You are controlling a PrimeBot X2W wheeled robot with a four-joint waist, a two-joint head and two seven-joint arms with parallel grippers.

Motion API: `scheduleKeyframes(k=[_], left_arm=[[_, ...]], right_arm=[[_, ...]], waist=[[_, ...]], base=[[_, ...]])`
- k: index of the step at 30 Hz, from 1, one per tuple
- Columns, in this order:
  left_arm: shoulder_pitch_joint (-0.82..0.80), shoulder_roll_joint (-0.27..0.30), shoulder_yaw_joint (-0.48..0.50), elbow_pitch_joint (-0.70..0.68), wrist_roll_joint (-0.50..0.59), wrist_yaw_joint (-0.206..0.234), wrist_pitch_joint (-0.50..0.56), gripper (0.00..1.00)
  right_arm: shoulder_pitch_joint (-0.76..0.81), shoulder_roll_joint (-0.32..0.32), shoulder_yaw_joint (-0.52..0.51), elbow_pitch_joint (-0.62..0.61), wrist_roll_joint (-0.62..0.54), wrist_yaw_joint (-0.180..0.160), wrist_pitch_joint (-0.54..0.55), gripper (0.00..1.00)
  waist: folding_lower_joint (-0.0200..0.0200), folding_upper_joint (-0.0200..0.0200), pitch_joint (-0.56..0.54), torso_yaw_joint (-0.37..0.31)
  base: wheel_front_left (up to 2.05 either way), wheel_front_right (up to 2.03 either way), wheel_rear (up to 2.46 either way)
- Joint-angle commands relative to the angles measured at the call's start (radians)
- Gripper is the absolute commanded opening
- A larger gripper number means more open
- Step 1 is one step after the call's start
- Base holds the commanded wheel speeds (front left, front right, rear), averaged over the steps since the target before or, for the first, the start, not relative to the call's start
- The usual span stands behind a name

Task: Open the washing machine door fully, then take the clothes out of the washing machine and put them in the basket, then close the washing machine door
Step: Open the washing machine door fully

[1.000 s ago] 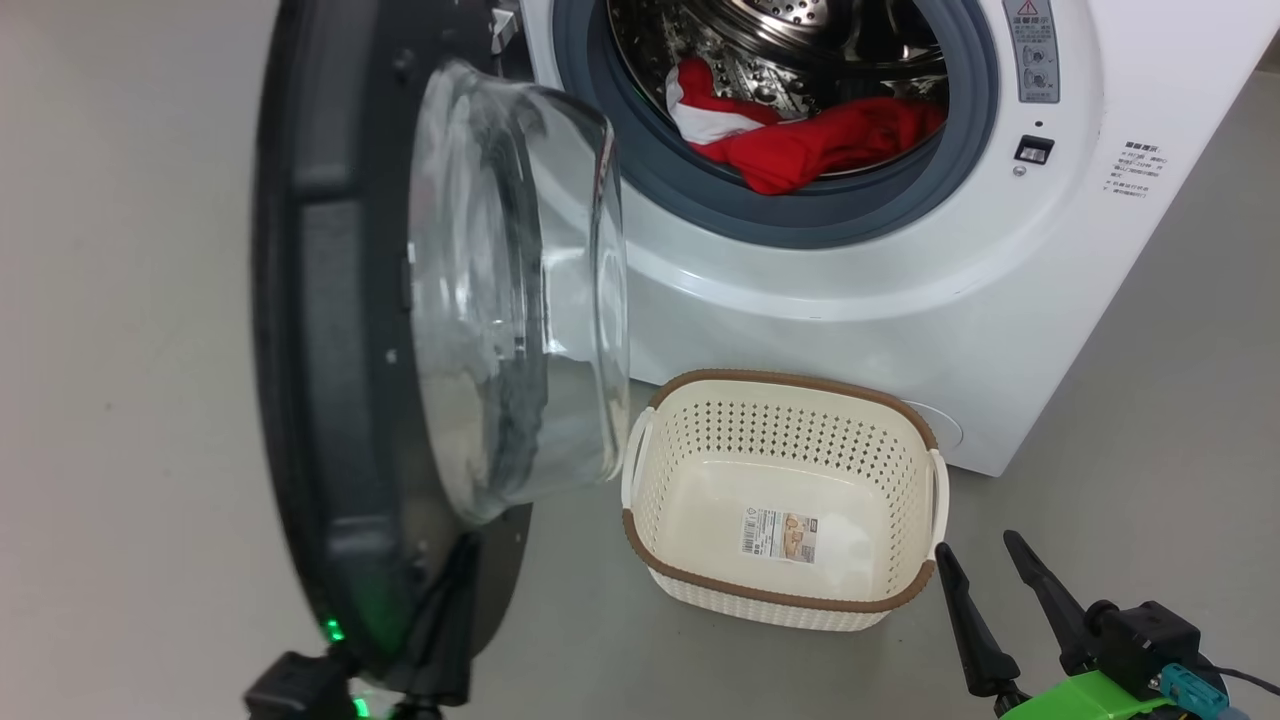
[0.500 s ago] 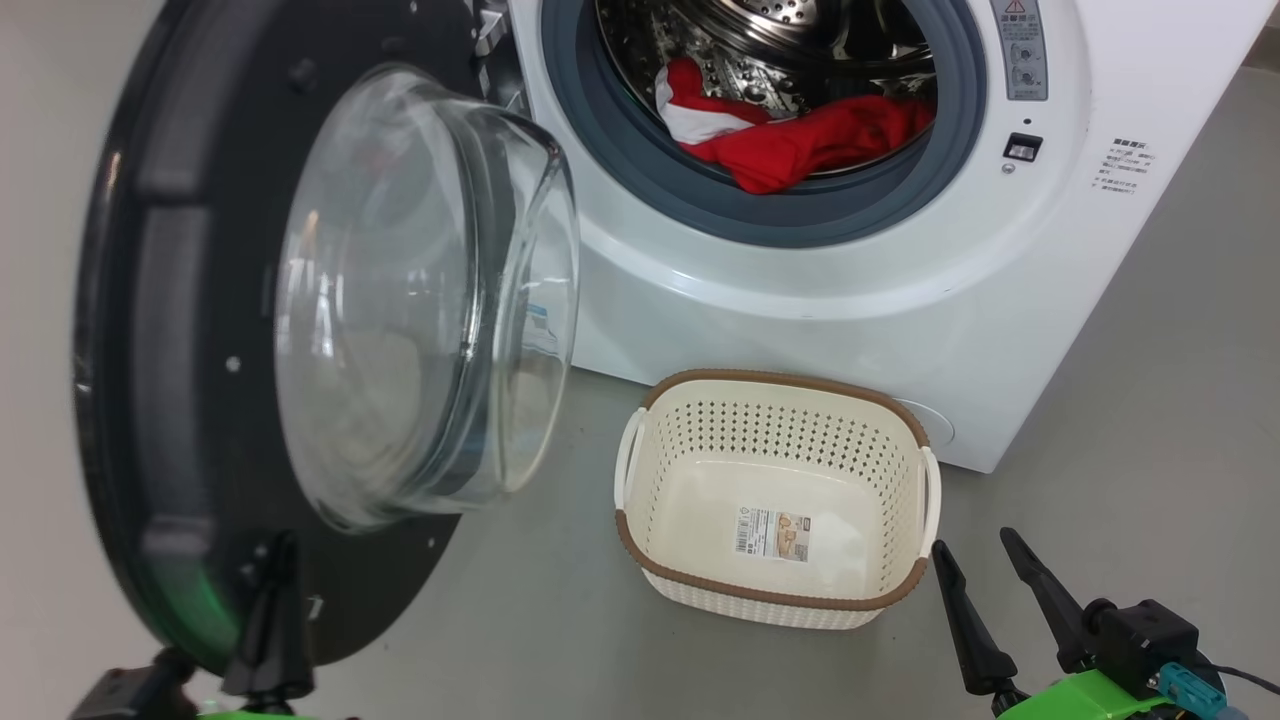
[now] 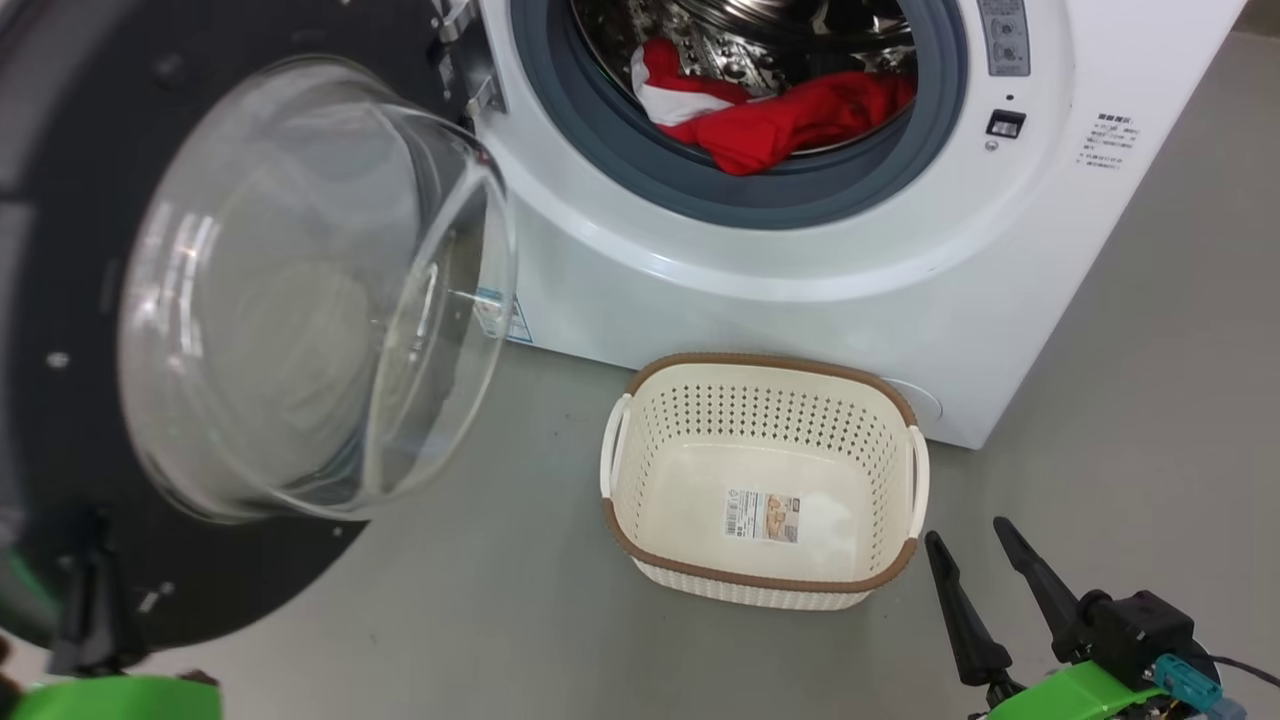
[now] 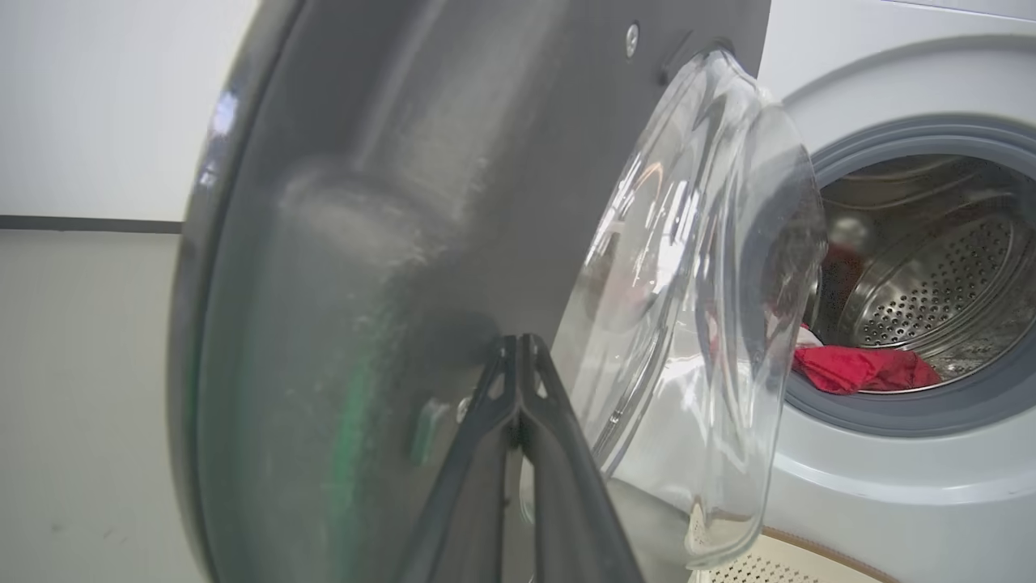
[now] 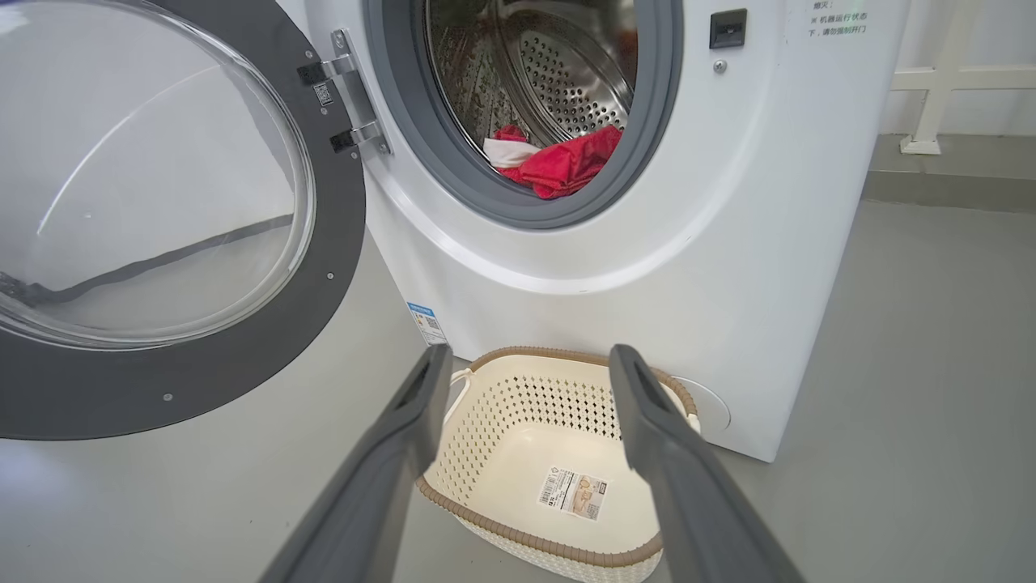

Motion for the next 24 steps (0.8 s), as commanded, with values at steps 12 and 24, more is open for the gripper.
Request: scheduleKeyframes(k=[12,24], left_arm=[[-0.171,0.098,0.203,0.103,-0.008,-0.015,-0.012,0.0],[-0.266,0.157,0.252,0.194,0.002,-0.017,-0.012,0.0]], right_arm=[[-0.07,-0.03,0.023,-0.031,-0.017,0.008,-0.007,1.0],[-0.1,-0.044,0.024,-0.028,-0.02,0.008,-0.007,1.0]], waist=[[0.0,0.0,0.068,-0.032],[0.0,0.0,0.105,-0.044]], base=[[0.0,0.0,0.0],[0.0,0.0,0.0]])
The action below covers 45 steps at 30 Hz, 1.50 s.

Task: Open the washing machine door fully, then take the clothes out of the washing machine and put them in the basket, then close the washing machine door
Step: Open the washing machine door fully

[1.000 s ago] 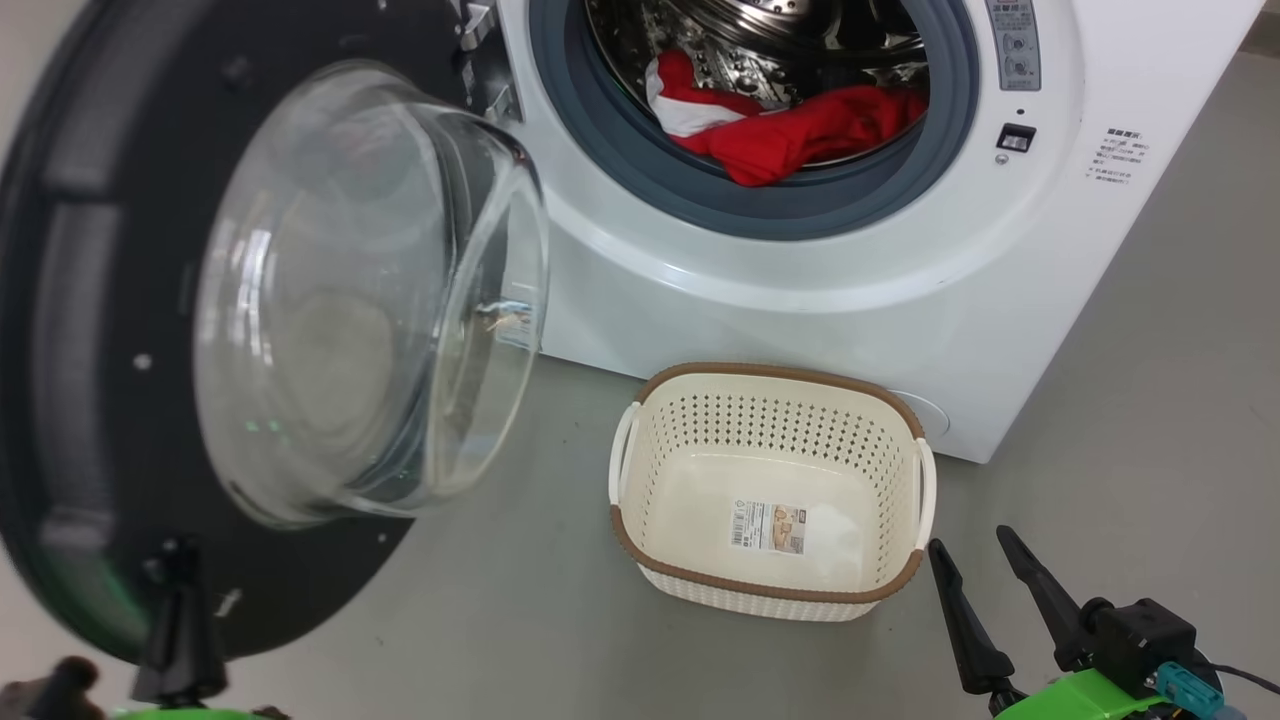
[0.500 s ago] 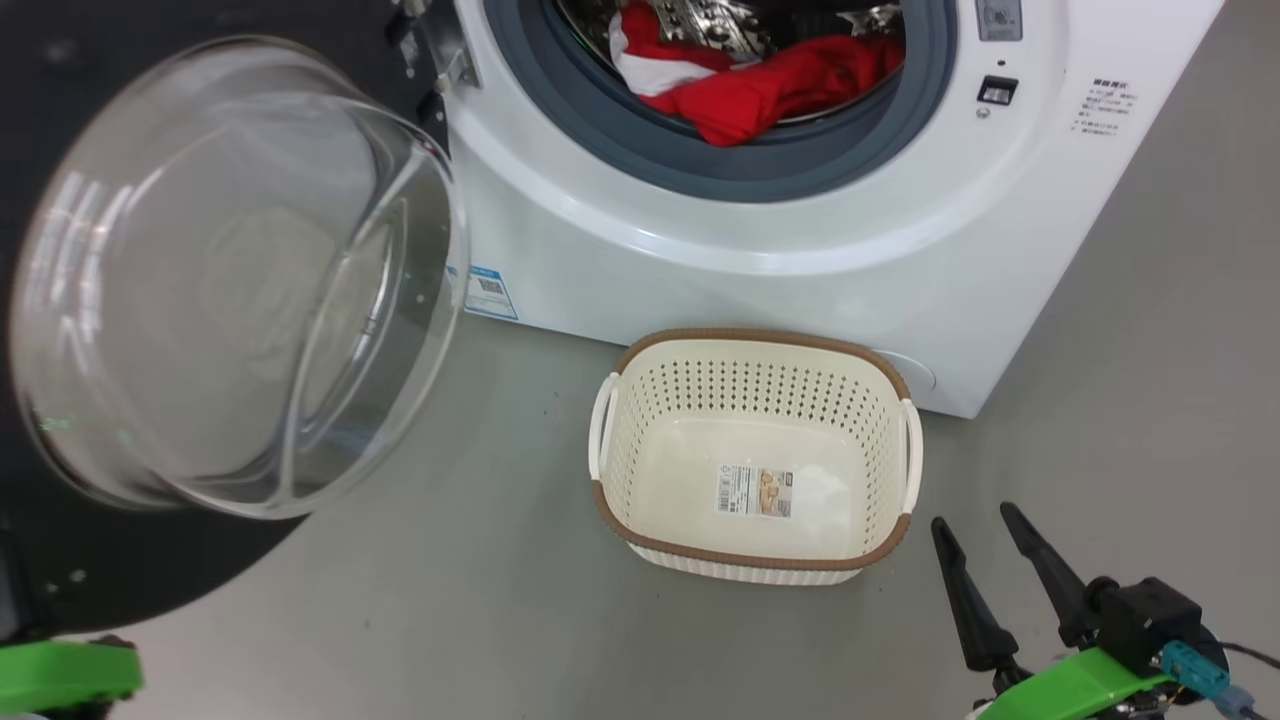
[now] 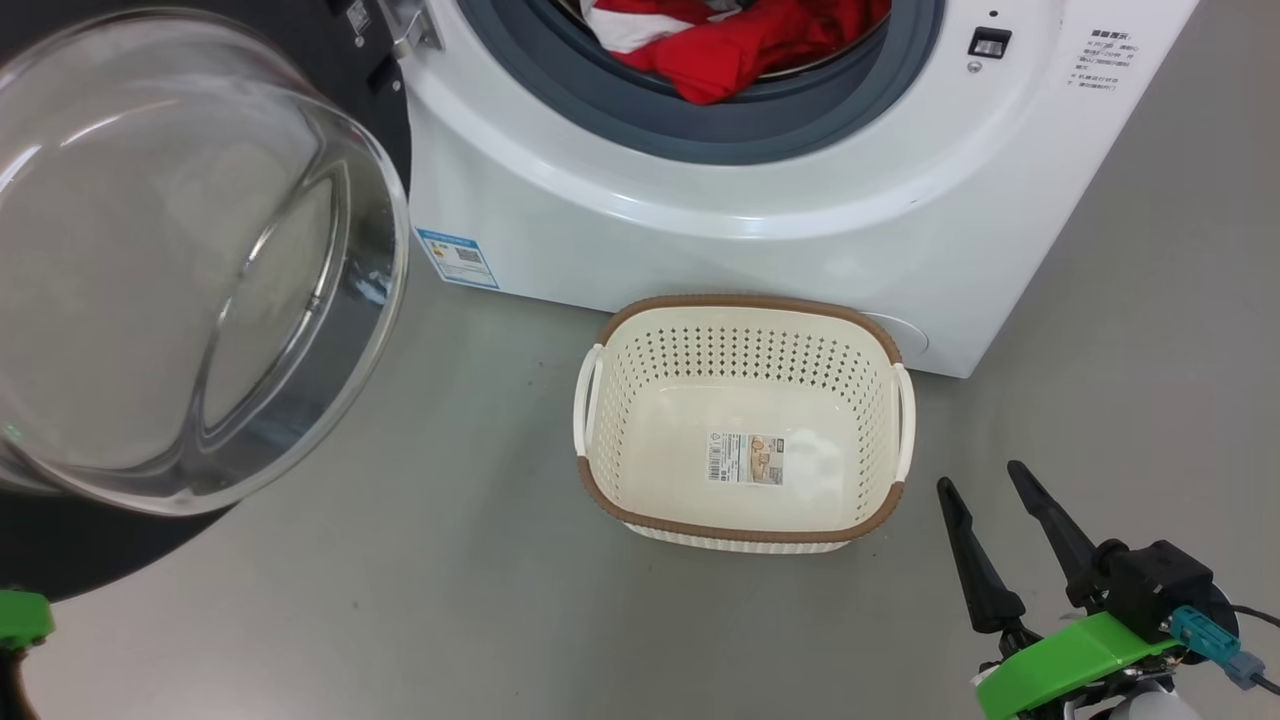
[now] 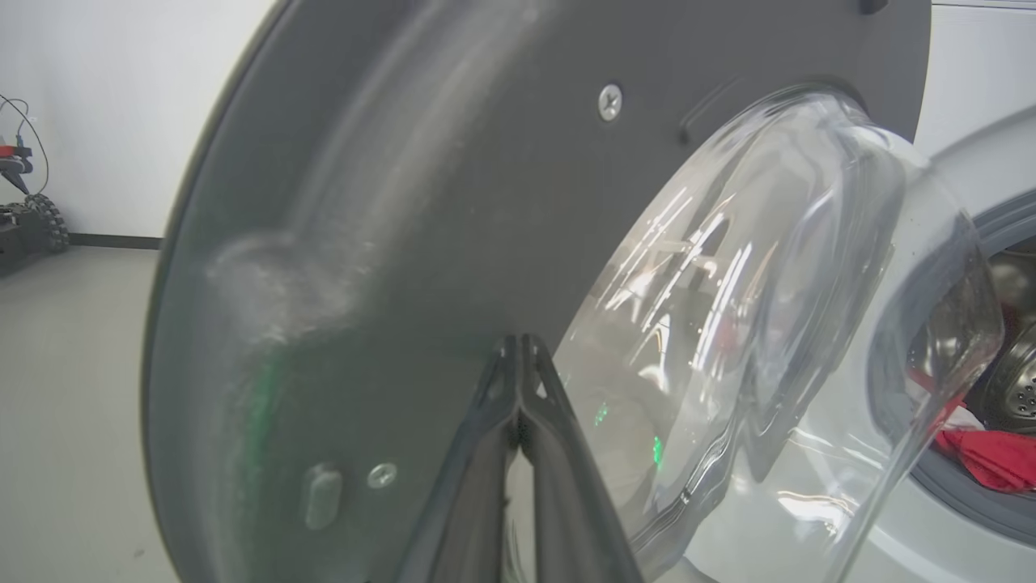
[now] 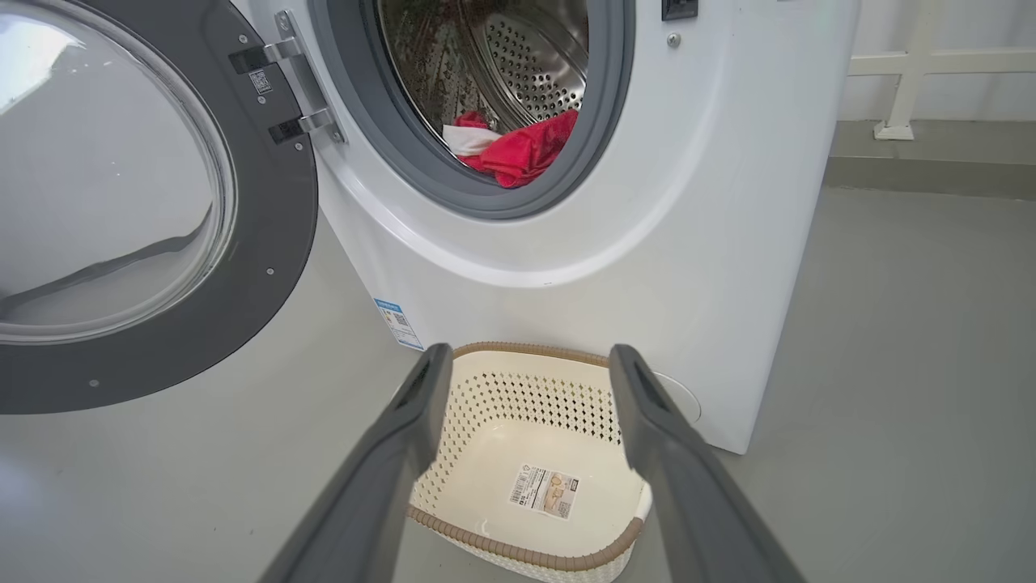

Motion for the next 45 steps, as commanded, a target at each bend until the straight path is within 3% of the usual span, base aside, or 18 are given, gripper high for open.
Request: scheduleKeyframes(k=[1,14,21,22,23,26,28,45], left_arm=[[-0.028,0.06,0.044,-0.015,0.002,0.002,-0.005,0.0],[0.006,0.044,0.011,-0.009,-0.006,0.002,-0.005,0.0],[0.078,0.024,-0.058,-0.048,-0.007,0.002,-0.005,0.0],[0.09,0.022,-0.066,-0.055,-0.007,0.002,-0.005,0.07],[0.101,0.023,-0.075,-0.062,-0.004,0.002,-0.005,0.22],[0.135,0.014,-0.094,-0.088,0.008,0.002,-0.005,0.54],[0.159,0.0,-0.111,-0.107,0.014,0.002,-0.005,0.99],[0.313,-0.017,-0.327,-0.264,-0.03,0.002,-0.005,1.0]], right_arm=[[-0.025,-0.01,0.025,-0.022,-0.018,0.008,-0.007,1.0],[-0.021,0.003,0.021,-0.018,-0.015,0.008,-0.007,1.0],[-0.003,0.014,0.019,-0.016,-0.01,0.008,-0.007,1.0],[0.001,0.016,0.019,-0.015,-0.009,0.008,-0.007,1.0],[0.004,0.017,0.02,-0.015,-0.008,0.008,-0.007,1.0],[0.015,0.022,0.022,-0.014,-0.005,0.008,-0.007,1.0],[0.022,0.026,0.02,-0.015,-0.003,0.008,-0.007,1.0],[0.067,0.04,-0.021,-0.027,0.002,0.008,-0.007,1.0]], waist=[[0.0,0.0,0.002,-0.003],[0.0,0.0,-0.029,-0.004],[0.0,0.0,-0.073,-0.005],[0.0,0.0,-0.081,-0.006],[0.0,0.0,-0.087,-0.007],[0.0,0.0,-0.107,-0.012],[0.0,0.0,-0.117,-0.016],[0.0,0.0,-0.179,-0.135]], base=[[0.0,0.0,0.0],[0.0,0.0,0.0],[0.0,0.0,0.0],[0.0,0.0,0.0],[0.0,0.0,0.0],[0.0,0.0,0.0],[0.0,0.0,0.0],[0.0,0.0,0.0]])
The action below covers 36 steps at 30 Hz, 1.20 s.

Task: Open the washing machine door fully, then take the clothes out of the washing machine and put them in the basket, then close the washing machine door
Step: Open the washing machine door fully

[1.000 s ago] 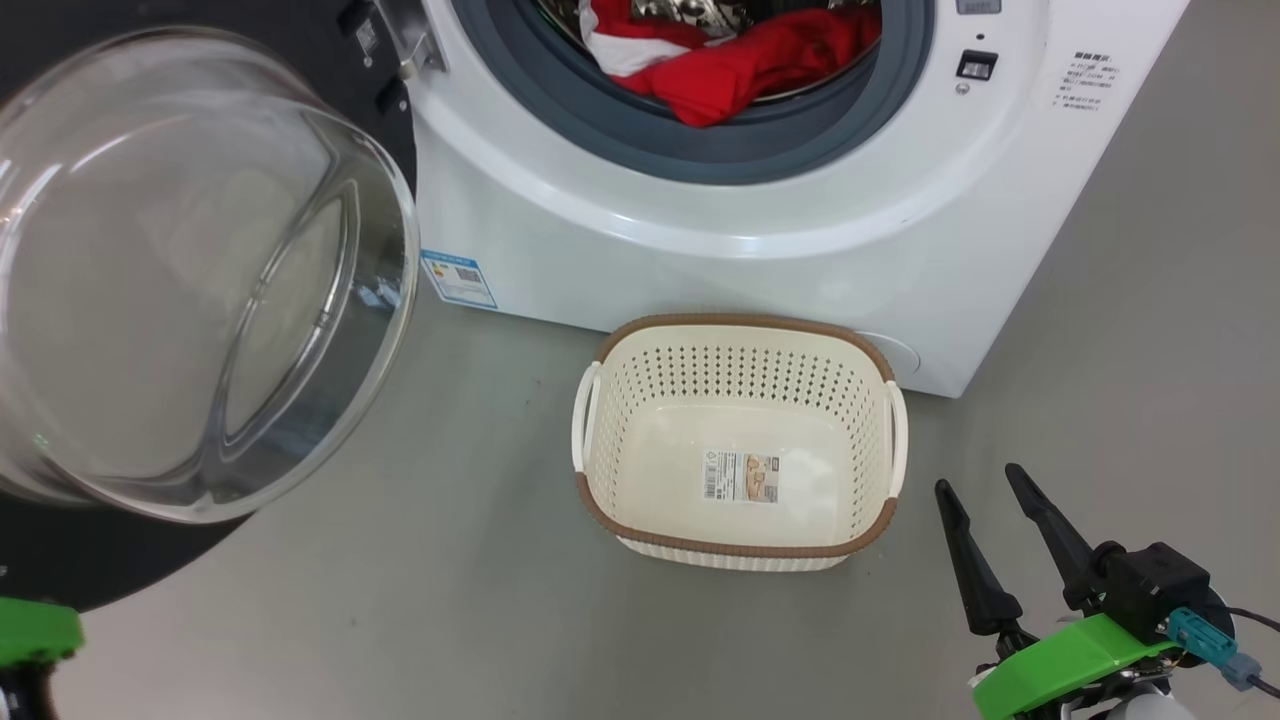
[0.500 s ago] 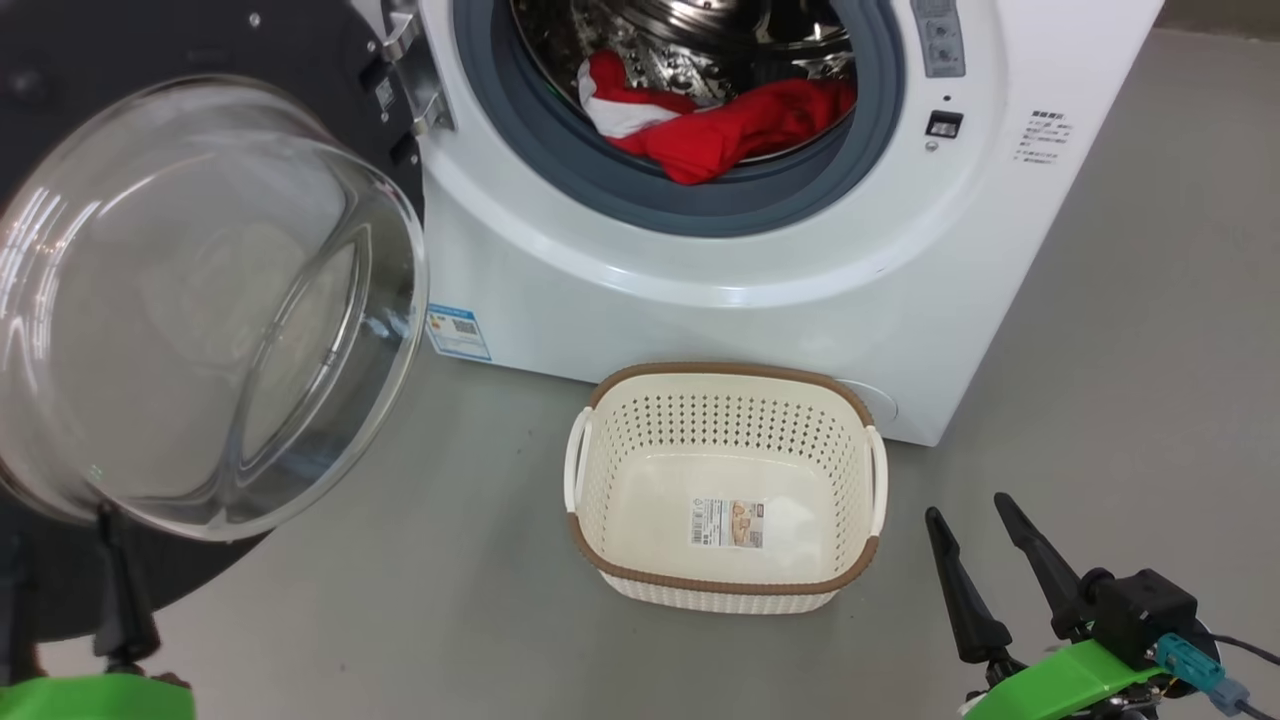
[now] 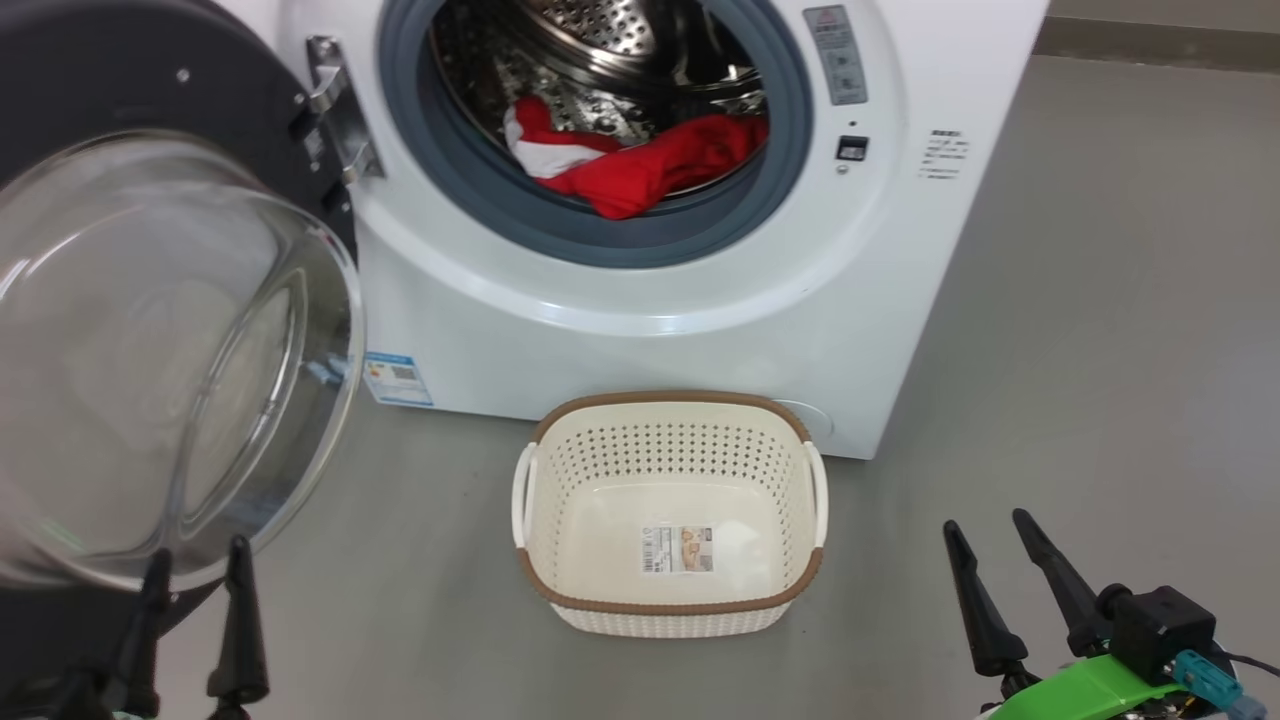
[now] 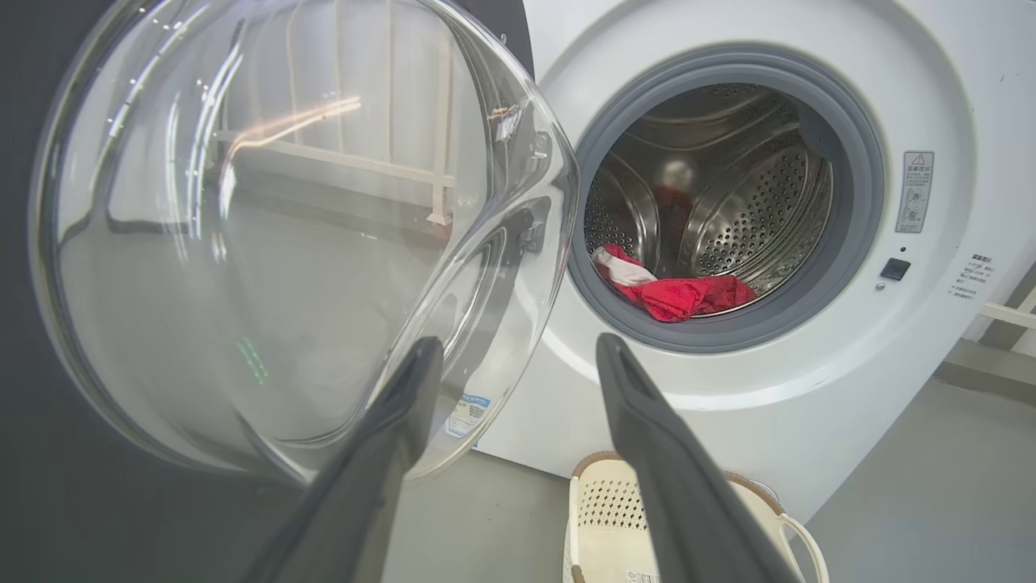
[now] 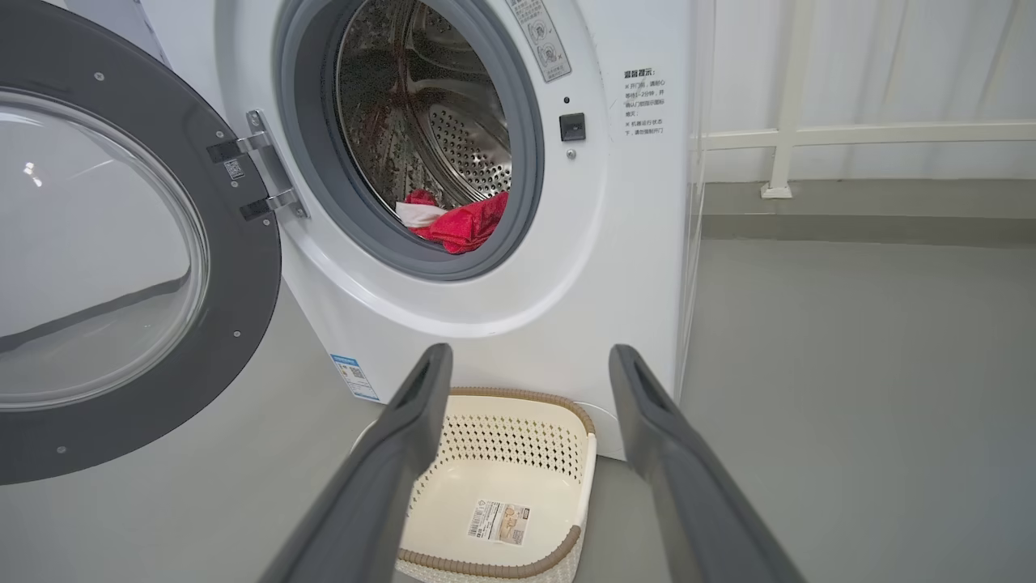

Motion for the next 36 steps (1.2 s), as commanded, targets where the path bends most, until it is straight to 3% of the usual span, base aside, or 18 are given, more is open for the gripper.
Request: scheduleKeyframes(k=[1,18,36], left_arm=[[-0.001,0.026,0.007,-0.039,-0.026,0.002,-0.005,1.0],[0.034,0.063,-0.15,-0.127,-0.072,0.002,-0.005,1.0],[0.019,0.041,-0.197,-0.13,-0.063,0.002,-0.005,1.0]], right_arm=[[-0.004,-0.004,0.009,-0.029,-0.002,0.008,-0.007,1.0],[0.007,-0.003,-0.057,-0.053,-0.008,0.008,-0.007,1.0],[0.018,0.002,-0.097,-0.073,-0.011,0.008,-0.007,1.0]], waist=[[0.0,0.0,-0.013,-0.038],[0.0,0.0,-0.005,-0.159],[0.0,0.0,0.011,-0.224]], base=[[0.0,0.0,0.0],[0.0,0.0,0.0],[0.0,0.0,0.0]])
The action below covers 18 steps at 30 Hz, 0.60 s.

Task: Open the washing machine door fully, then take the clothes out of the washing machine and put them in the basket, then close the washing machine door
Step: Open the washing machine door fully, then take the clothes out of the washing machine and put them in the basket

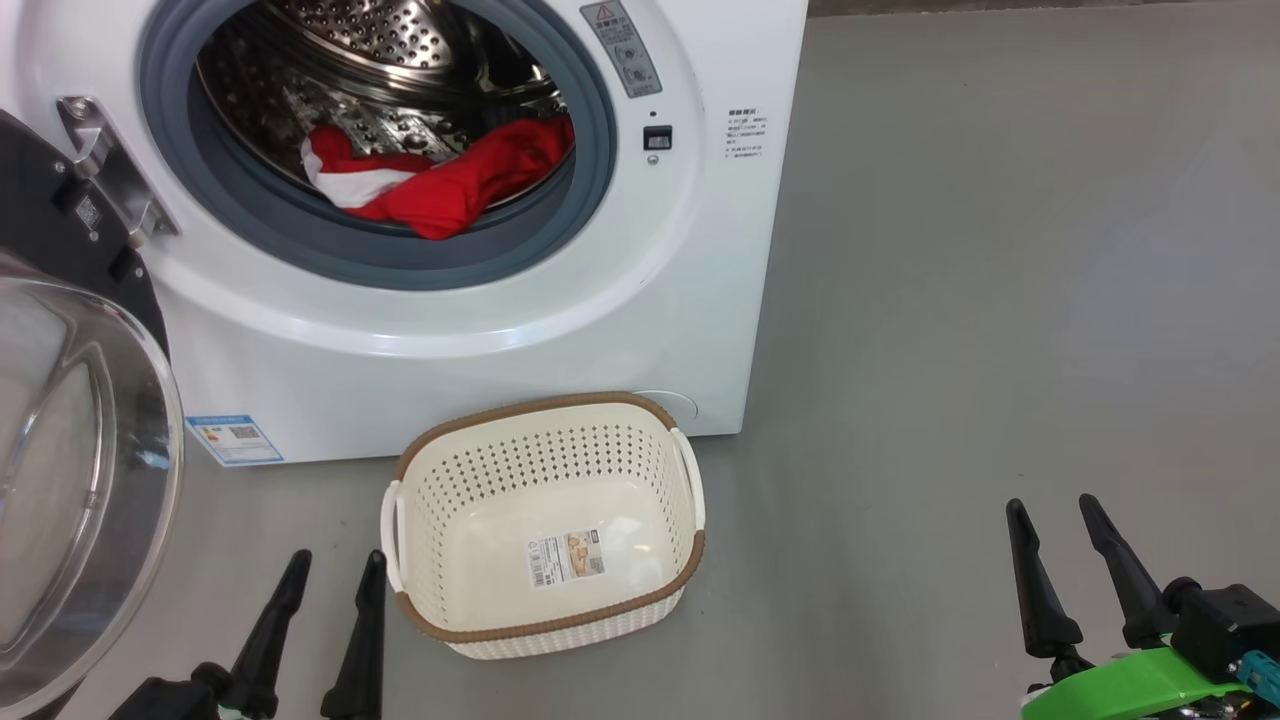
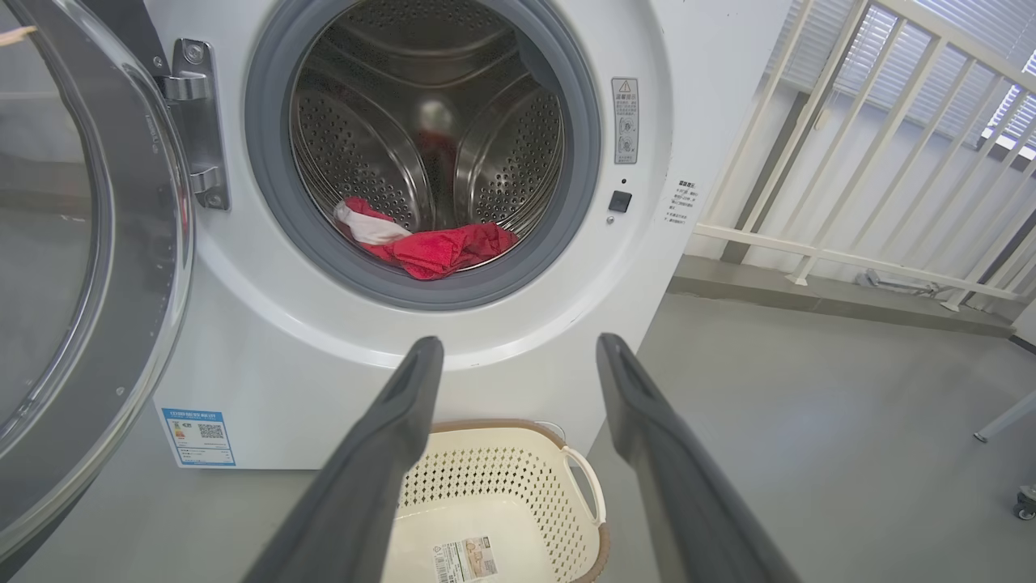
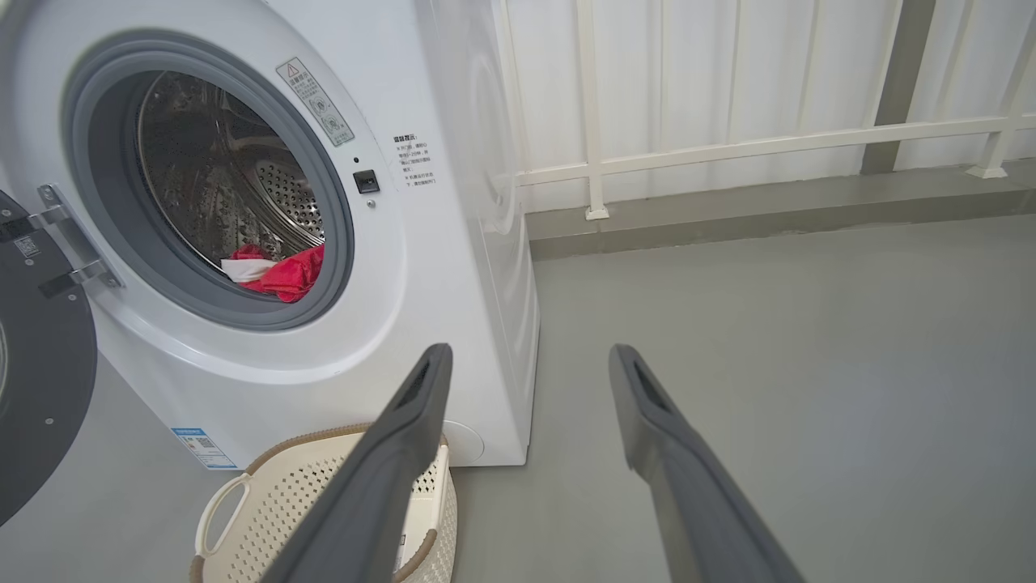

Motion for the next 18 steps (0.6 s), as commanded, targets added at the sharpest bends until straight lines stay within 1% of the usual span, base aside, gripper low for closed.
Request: scheduleKeyframes(k=[1,11,18], left_arm=[[-0.033,0.011,0.031,-0.026,0.0,0.002,-0.005,1.0],[-0.041,0.021,0.025,-0.02,-0.01,0.002,-0.005,1.0],[-0.053,0.016,0.03,-0.012,-0.012,0.002,-0.005,1.0]], right_arm=[[-0.001,-0.011,0.015,-0.028,-0.011,0.008,-0.007,1.0],[-0.01,-0.006,0.009,-0.031,-0.014,0.008,-0.007,1.0],[-0.015,-0.004,0.007,-0.033,-0.017,0.008,-0.007,1.0]], waist=[[-0.0001,0.0,0.0,-0.001],[-0.0001,0.0,0.007,0.001],[-0.0001,0.0,0.017,0.009]], base=[[0.0,0.0,0.0],[0.0,0.0,0.0],[0.0,0.0,0.0]])
